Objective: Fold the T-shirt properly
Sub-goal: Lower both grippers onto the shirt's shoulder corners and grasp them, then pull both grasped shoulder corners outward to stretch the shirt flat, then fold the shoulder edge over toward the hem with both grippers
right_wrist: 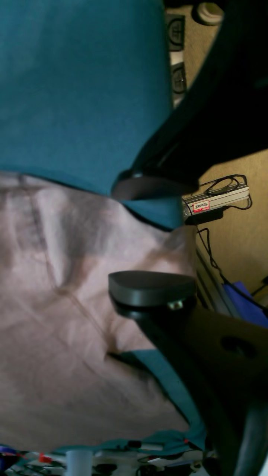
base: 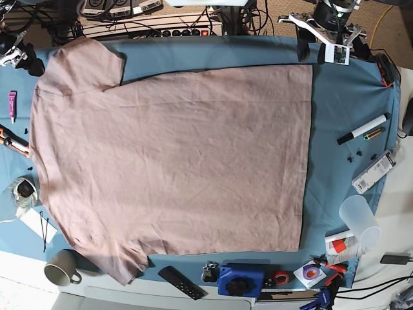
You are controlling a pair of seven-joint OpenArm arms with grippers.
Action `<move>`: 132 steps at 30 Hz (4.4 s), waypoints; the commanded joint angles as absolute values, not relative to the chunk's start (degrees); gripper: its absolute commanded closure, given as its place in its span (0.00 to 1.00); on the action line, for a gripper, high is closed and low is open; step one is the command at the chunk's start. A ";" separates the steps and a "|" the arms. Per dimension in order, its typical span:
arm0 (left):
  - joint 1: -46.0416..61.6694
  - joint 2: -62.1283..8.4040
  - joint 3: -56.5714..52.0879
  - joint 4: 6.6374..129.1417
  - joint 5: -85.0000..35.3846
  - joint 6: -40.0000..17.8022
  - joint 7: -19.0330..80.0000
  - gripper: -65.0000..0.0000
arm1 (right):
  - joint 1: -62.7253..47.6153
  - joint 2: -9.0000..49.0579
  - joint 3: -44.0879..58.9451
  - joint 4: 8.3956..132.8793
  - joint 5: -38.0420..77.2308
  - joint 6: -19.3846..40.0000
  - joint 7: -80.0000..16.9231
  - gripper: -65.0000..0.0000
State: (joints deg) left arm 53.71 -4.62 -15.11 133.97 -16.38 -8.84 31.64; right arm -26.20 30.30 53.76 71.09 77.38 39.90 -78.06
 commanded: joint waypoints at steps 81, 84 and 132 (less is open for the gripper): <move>32.36 -4.60 -24.62 104.86 -41.85 -16.58 44.99 1.00 | -25.54 22.59 48.12 71.64 73.69 40.00 -74.54 1.00; 32.36 -4.60 -24.69 105.25 -41.76 -16.58 45.01 1.00 | -25.56 22.57 48.56 71.77 74.00 40.00 -73.69 1.00; 40.45 -4.62 -36.93 121.10 -44.07 -16.19 50.96 1.00 | -38.87 20.67 63.68 92.79 84.07 40.00 -80.00 1.00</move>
